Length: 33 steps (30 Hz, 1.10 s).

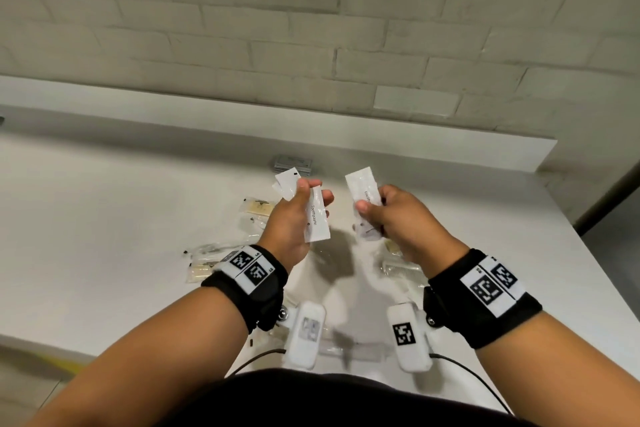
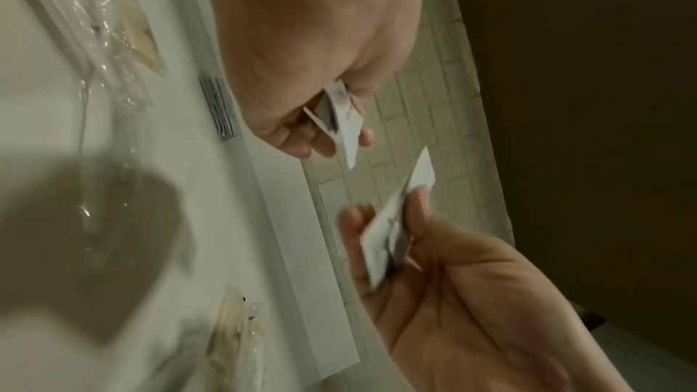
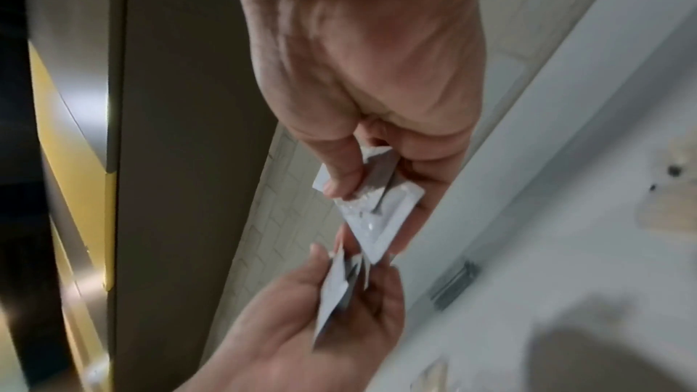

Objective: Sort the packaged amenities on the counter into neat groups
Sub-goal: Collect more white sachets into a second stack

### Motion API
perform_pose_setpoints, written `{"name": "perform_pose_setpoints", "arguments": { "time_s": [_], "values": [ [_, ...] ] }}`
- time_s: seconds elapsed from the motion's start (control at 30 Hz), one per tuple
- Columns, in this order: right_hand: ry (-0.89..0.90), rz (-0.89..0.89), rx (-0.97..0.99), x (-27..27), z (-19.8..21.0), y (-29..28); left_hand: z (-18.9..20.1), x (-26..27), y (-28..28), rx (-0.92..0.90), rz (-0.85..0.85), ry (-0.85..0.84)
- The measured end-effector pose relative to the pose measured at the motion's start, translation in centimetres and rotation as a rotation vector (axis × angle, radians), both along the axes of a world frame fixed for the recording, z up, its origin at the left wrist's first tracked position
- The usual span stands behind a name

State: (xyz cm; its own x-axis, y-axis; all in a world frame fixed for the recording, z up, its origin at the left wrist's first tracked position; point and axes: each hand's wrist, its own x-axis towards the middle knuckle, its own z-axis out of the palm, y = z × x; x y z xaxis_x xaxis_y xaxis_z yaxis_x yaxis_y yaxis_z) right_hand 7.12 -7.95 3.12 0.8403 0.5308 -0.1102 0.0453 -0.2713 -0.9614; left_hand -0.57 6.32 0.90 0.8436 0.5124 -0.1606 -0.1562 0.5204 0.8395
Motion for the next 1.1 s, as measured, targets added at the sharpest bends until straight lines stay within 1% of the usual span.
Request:
{"name": "perform_pose_setpoints", "arguments": {
  "time_s": [0.1, 0.17, 0.23, 0.33, 0.37, 0.5, 0.57, 0.63, 0.73, 0.77, 0.8, 0.87, 0.9, 0.93, 0.97, 1.03, 1.1],
  "values": [
    [0.232, 0.122, 0.102, -1.7, -0.6, 2.3, 0.4, 0.3, -0.3, -0.007, -0.029, -0.009],
    [0.281, 0.15, 0.126, -2.6, -1.0, 3.5, 0.5, 0.3, -0.5, 0.045, -0.06, 0.012],
    [0.254, 0.118, 0.138, -2.7, -1.3, 4.2, 0.3, 0.2, -0.2, 0.066, -0.116, 0.035],
    [0.222, 0.004, 0.146, -2.0, -1.8, 4.1, 0.3, -0.4, 1.2, -0.023, -0.243, 0.057],
    [0.207, -0.025, 0.147, -1.6, -2.0, 3.9, 0.2, -0.6, 1.8, -0.023, -0.27, 0.06],
    [0.142, -0.083, 0.148, -0.1, -1.6, 2.7, -0.4, -1.5, 3.7, 0.084, -0.28, 0.056],
    [0.19, -0.075, 0.199, 0.6, -1.1, 2.2, -0.7, -1.6, 4.3, 0.142, -0.23, 0.061],
    [0.236, -0.025, 0.235, 0.7, -0.5, 2.3, -0.8, -1.5, 4.3, 0.178, -0.184, 0.073],
    [0.192, 0.059, 0.203, -0.4, -0.4, 3.3, -0.5, -1.0, 3.5, 0.24, -0.199, 0.099],
    [0.165, 0.06, 0.208, -0.7, -0.5, 3.7, -0.4, -0.7, 3.1, 0.228, -0.211, 0.095],
    [0.143, 0.048, 0.219, -0.9, -0.6, 3.9, -0.3, -0.4, 2.9, 0.17, -0.214, 0.094],
    [0.126, 0.02, 0.263, -0.8, -0.5, 4.1, 0.2, -0.1, 2.9, -0.02, -0.228, 0.107],
    [0.134, 0.025, 0.286, -0.7, -0.4, 4.0, 0.5, -0.1, 3.0, -0.099, -0.263, 0.118],
    [0.141, 0.05, 0.296, -0.7, -0.3, 3.9, 0.8, -0.1, 3.2, -0.141, -0.322, 0.139],
    [0.142, 0.079, 0.288, -0.7, -0.1, 3.8, 0.9, -0.3, 3.2, -0.145, -0.392, 0.166],
    [0.113, 0.119, 0.228, -0.9, 0.1, 3.8, 1.2, -0.6, 2.9, -0.09, -0.515, 0.207],
    [0.08, 0.089, 0.177, -0.9, 0.1, 4.0, 1.2, -0.6, 2.5, -0.051, -0.532, 0.242]
  ]
}}
